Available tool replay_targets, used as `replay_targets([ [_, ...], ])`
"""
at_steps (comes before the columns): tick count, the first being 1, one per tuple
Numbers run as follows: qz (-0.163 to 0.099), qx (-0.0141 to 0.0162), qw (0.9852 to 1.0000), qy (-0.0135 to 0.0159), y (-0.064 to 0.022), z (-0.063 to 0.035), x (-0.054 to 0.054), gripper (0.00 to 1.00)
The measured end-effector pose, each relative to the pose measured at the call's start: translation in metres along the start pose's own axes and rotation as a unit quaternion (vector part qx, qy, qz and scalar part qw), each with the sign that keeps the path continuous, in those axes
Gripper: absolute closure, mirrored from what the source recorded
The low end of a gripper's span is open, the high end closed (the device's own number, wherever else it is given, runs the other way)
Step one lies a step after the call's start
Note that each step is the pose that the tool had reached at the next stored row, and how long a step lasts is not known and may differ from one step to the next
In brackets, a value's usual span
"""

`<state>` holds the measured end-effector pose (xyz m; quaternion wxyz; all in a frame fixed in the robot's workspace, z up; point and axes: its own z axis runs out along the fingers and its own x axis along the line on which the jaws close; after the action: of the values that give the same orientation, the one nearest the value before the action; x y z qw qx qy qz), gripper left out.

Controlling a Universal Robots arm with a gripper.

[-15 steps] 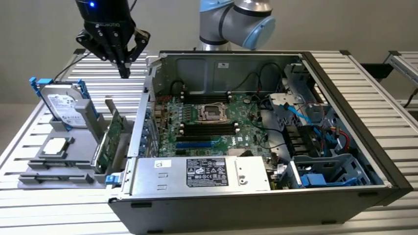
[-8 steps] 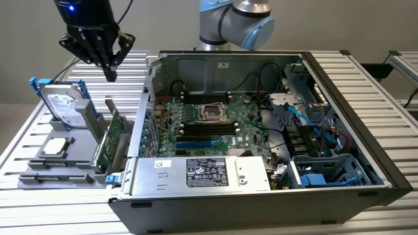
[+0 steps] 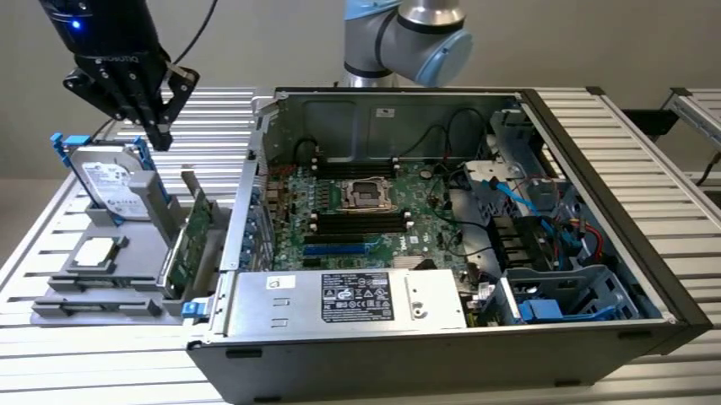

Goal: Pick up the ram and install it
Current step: 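Reach for the ram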

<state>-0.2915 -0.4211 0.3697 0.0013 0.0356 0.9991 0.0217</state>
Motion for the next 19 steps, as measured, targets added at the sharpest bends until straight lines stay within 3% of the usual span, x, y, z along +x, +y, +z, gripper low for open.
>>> replay_targets([
  [13,0.000,0.0003,1.0000,0.0038,-0.0201,0.0132,0.048,0.89],
  [19,0.000,0.0003,1.0000,0.0039,-0.0364,0.0143,0.060,0.89],
])
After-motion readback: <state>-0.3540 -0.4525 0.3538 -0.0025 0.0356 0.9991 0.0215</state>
